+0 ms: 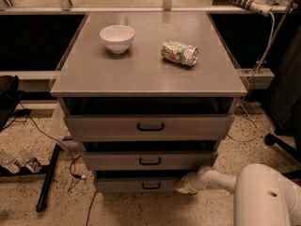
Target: Close bottom drawer
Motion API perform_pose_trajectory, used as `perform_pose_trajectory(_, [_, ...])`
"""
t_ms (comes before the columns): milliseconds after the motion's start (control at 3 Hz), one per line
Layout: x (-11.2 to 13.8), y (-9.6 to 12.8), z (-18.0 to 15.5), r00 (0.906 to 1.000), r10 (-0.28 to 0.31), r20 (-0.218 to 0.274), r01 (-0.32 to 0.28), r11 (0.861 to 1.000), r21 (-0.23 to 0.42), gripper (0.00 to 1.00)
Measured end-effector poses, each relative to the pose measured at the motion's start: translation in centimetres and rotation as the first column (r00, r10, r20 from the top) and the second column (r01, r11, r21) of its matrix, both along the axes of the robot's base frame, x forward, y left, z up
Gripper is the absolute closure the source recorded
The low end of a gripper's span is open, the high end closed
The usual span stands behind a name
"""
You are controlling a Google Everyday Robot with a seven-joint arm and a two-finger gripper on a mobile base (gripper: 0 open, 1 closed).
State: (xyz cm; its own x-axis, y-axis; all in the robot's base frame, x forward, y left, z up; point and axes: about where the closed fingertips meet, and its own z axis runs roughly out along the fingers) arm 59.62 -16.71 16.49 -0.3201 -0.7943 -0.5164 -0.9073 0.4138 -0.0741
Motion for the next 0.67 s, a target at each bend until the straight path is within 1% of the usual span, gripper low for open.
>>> perform_pose_trajectory(333, [-0.2, 0.0, 0.0, 1.0, 0.0, 0.0, 0.0, 1.0, 0.0, 1.0])
perform_pose_trajectory(667, [-2.9, 0.0, 0.0, 0.9999, 0.002, -0.015, -0.002, 1.0, -0.015, 1.0])
